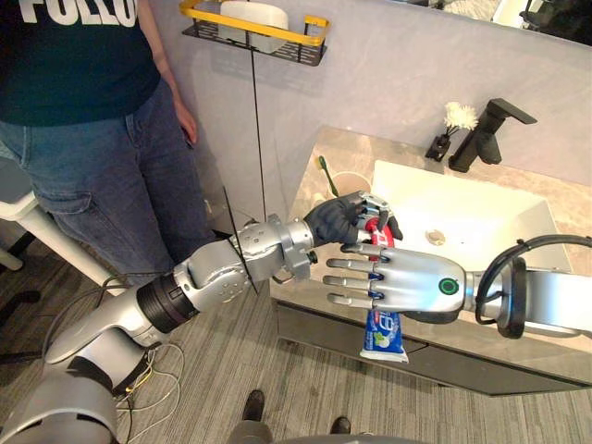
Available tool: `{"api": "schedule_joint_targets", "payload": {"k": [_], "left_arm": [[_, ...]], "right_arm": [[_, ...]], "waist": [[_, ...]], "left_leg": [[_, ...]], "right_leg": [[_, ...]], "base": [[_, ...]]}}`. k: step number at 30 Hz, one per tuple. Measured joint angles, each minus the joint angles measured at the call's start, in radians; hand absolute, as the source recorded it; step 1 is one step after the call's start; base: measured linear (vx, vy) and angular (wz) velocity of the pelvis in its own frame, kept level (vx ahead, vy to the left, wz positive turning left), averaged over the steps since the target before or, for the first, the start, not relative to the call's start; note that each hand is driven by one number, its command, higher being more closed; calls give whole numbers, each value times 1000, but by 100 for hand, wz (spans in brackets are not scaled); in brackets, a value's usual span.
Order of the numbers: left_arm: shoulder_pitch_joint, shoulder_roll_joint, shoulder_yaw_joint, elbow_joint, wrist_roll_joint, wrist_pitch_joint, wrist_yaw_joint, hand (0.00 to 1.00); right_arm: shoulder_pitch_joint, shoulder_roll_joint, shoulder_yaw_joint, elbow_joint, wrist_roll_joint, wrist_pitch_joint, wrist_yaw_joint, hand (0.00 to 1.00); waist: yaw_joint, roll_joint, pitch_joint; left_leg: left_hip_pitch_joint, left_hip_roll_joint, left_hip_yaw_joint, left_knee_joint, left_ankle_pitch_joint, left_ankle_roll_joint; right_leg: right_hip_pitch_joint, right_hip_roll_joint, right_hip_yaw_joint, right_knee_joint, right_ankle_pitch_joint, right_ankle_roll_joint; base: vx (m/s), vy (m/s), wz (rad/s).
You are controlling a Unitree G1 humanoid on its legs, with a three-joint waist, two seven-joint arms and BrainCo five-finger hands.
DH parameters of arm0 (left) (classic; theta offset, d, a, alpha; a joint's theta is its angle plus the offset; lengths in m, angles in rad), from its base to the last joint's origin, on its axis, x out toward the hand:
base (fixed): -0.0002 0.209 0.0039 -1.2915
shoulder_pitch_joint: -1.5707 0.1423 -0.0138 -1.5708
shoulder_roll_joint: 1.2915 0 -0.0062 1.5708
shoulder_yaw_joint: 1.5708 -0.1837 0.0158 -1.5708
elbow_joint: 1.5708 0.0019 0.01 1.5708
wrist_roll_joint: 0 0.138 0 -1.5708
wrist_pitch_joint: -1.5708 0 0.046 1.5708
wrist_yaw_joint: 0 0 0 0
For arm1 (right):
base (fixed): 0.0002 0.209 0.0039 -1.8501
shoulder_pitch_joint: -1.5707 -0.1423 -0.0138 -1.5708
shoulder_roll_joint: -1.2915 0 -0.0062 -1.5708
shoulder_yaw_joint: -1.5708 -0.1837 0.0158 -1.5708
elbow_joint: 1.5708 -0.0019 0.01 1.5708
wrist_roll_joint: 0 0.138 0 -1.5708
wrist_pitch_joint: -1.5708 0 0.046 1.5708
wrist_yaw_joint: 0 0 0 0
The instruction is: Organize washtable
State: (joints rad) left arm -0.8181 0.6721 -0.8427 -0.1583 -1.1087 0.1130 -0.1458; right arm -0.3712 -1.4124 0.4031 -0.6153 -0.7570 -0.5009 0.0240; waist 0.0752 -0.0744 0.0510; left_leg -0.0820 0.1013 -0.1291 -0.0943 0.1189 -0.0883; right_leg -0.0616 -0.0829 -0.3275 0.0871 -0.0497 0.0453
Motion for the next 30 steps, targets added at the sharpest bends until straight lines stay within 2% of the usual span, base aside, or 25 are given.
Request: {"api": "schedule_joint_targets", "payload": {"k": [1, 15, 18, 19, 20, 21, 23, 28, 29, 30], "left_arm": [[2, 1, 0, -1, 0, 0, 0, 100], [17, -1, 6, -33, -3, 9, 0, 100], [19, -4, 6, -40, -12, 9, -1, 100], [44, -10, 16, -39, -12, 8, -2, 0], [82, -23, 30, -35, -16, 6, -1, 100], [107, -32, 22, -13, -17, 8, 0, 100], [115, -36, 18, 46, -17, 22, -1, 100], [87, -44, 52, 79, -16, 23, 8, 100], [65, -43, 73, 81, -16, 22, 15, 0], [44, -39, 91, 81, -16, 21, 19, 0]], "right_arm": [[3, 4, 0, 0, 0, 0, 0, 100], [3, 73, 7, 3, -21, 1, -29, 100], [-1, 86, 19, 4, -38, 1, -43, 100], [-14, 107, 39, 17, -39, 0, -43, 0], [-18, 137, 61, 35, -39, 0, -43, 100], [-26, 186, 113, 77, -42, -2, -42, 100], [-75, 279, 191, 163, -119, -2, -44, 100], [-175, 311, 236, 218, -160, 4, -44, 100], [-215, 311, 234, 223, -170, 9, -44, 100], [-245, 311, 230, 225, -180, 19, -44, 100]], "waist": [[0, 0, 0], [0, 1, -1], [8, 2, -1], [13, 4, -2], [18, 6, -3], [22, 7, -3], [24, 12, -2], [42, 16, -4], [45, 17, -4], [47, 17, -4]], "left_leg": [[0, 0, 1, 0, 0, 0], [13, 0, 13, 0, 0, -1], [14, 0, 17, 0, 0, -1], [16, 0, 22, 0, 0, -1], [15, 0, 26, 0, 0, -1], [12, 0, 27, 0, 0, -1], [7, 0, 27, 0, 1, 0], [11, -3, 26, 1, 2, 0], [15, -3, 25, 1, 3, -2], [20, -3, 23, 1, 3, -2]], "right_leg": [[0, 0, 0, 0, -1, 0], [0, -3, 9, 15, -5, -2], [0, -4, 12, 15, -5, -2], [-2, -4, 17, 16, -5, -2], [-6, -5, 23, 18, -5, -2], [-12, -4, 24, 20, -5, -2], [-18, -5, 24, 25, -5, -2], [-16, -9, 25, 29, -5, -2], [-12, -9, 25, 29, -5, -2], [-6, -8, 23, 30, -5, -3]], "base": [[0, 0, 0], [0, 0, 0], [3, -6, -4], [9, -4, -10], [8, -7, -12], [1, -10, -6], [0, 0, 0], [0, 0, 0], [0, 0, 0], [0, 0, 0]]}}
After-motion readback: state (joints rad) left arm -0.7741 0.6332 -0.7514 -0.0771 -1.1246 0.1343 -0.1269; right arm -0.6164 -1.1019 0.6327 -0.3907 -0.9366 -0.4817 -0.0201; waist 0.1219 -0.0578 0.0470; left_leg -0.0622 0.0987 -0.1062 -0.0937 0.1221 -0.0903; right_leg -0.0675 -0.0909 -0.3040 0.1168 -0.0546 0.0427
